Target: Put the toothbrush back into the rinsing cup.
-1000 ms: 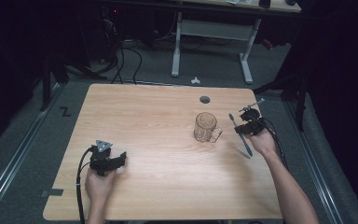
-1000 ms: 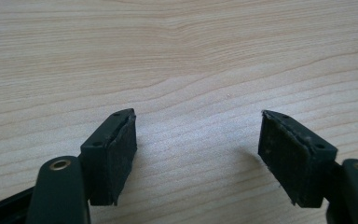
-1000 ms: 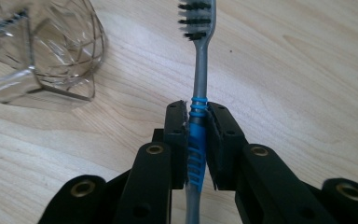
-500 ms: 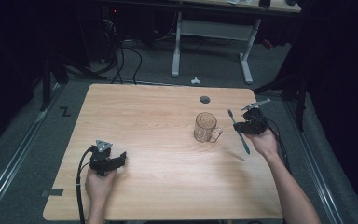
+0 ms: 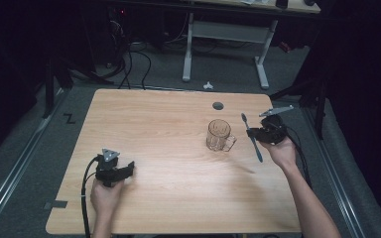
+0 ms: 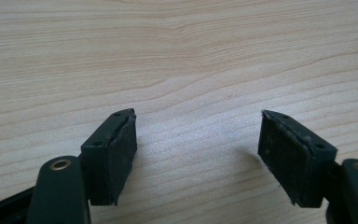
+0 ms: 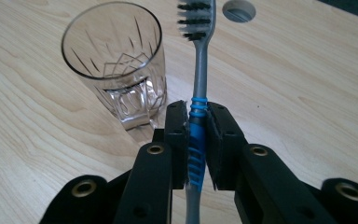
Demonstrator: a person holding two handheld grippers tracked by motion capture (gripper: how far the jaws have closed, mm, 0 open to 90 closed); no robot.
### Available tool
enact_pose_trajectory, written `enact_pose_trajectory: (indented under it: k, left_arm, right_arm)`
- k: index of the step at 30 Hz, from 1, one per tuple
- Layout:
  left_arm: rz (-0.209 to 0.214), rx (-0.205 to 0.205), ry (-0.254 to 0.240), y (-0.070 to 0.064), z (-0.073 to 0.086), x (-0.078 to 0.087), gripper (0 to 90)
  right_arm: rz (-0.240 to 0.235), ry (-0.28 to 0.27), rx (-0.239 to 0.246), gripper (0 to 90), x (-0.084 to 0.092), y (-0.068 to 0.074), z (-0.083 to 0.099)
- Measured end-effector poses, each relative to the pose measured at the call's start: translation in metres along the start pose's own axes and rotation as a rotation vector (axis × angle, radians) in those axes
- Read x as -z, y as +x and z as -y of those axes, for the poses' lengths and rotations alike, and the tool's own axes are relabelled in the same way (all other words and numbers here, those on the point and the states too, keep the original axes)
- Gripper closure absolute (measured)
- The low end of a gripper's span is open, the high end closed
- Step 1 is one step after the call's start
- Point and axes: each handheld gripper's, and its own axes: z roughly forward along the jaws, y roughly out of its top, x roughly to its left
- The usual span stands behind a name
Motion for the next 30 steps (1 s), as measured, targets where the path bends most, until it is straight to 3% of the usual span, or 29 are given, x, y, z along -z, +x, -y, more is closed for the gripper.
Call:
enact_pose_trajectory:
  k: [11,30]
  left_arm:
    - [-0.001,-0.001,0.001,0.000,0.000,0.000,28.7]
    - [-0.003,-0.002,0.001,0.000,0.000,0.000,28.7]
  right_arm:
    - [-0.045,-0.097,0.015,80.0,0.008,0.011,-0.001]
    - [-0.098,-0.210,0.008,80.0,0.020,0.018,-0.003]
